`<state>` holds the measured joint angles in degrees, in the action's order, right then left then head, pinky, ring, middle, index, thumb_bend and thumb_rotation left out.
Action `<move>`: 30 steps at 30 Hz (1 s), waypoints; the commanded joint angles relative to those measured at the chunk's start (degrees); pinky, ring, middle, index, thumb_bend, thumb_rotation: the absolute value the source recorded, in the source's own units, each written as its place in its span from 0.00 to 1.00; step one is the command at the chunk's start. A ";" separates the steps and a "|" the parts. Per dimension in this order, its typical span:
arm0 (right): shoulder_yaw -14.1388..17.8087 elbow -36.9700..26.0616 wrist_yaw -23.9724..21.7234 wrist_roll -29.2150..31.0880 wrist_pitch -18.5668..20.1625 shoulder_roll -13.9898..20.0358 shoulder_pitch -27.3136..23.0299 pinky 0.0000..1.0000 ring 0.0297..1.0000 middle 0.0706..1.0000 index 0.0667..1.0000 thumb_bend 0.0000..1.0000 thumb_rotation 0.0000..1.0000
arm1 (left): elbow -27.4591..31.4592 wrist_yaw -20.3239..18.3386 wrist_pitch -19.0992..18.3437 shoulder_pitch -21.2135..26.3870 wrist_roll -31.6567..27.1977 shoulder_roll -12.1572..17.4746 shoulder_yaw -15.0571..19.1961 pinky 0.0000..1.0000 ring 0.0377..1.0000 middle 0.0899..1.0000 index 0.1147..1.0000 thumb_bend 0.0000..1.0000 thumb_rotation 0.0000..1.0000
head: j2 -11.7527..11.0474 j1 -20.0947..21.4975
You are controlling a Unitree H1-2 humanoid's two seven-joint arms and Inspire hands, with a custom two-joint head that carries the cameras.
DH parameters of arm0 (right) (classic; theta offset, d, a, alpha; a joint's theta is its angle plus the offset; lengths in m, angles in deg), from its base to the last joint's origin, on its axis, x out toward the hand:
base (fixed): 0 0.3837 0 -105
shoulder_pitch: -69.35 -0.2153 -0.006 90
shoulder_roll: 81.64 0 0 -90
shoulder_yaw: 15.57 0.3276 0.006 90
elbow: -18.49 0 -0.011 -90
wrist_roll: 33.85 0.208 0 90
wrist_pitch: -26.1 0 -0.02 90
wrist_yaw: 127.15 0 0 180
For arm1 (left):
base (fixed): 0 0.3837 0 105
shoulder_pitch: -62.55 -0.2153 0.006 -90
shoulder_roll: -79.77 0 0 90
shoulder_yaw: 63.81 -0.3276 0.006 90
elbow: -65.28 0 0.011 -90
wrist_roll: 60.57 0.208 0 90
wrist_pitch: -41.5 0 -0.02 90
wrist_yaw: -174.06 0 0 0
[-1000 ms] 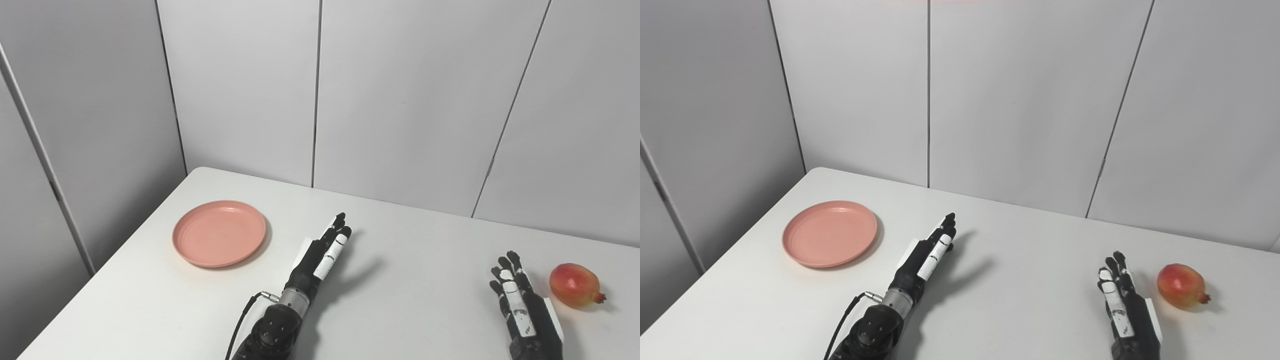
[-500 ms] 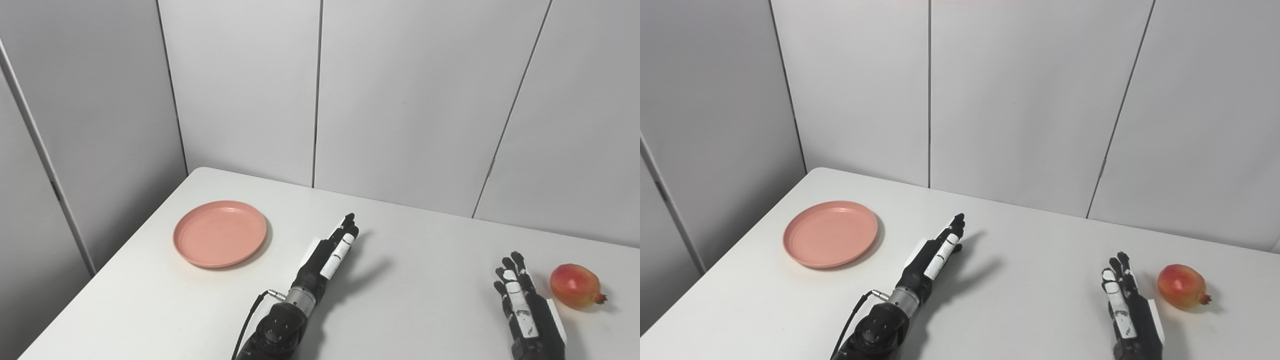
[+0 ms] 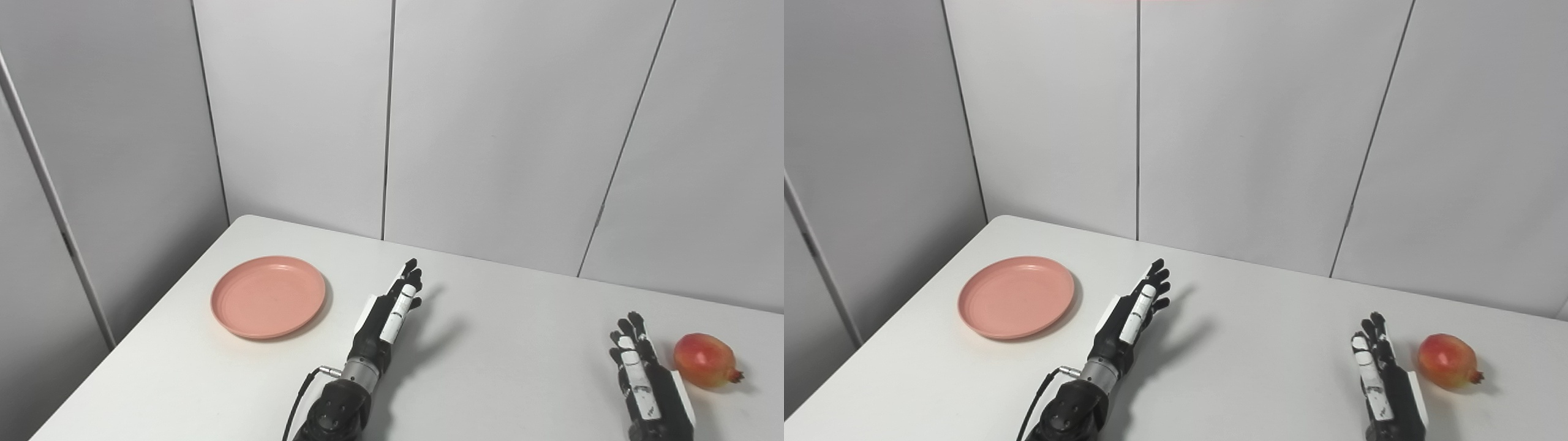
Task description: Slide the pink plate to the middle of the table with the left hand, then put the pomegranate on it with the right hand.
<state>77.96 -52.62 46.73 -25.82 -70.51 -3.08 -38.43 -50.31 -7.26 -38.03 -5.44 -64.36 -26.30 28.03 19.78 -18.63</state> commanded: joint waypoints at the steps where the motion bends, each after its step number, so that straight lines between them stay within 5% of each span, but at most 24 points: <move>1: 0.30 1.03 -0.44 0.43 -3.42 0.01 -0.14 1.00 0.98 0.99 1.00 0.43 0.77 | 2.58 -0.95 0.45 0.88 -1.55 0.84 0.78 0.95 0.97 0.99 0.99 0.57 1.00 | 0.04 -0.21; 16: 0.24 0.63 -0.16 -0.27 -3.41 0.03 -0.18 1.00 0.97 0.98 1.00 0.42 0.79 | 11.92 3.36 -4.46 3.16 -3.50 4.90 7.49 0.88 0.89 0.89 0.88 0.56 1.00 | 0.07 -0.35; 30: 0.58 0.65 -0.44 0.17 -3.12 0.26 -0.31 1.00 0.97 0.98 1.00 0.43 0.78 | 9.06 7.42 -1.38 5.52 -2.11 10.46 12.75 0.77 0.78 0.77 0.74 0.56 1.00 | 0.47 -0.90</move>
<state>78.31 -52.52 46.67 -26.00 -70.67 -2.96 -38.54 -42.00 -1.17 -42.12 -3.51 -67.71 -17.44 40.42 20.21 -19.51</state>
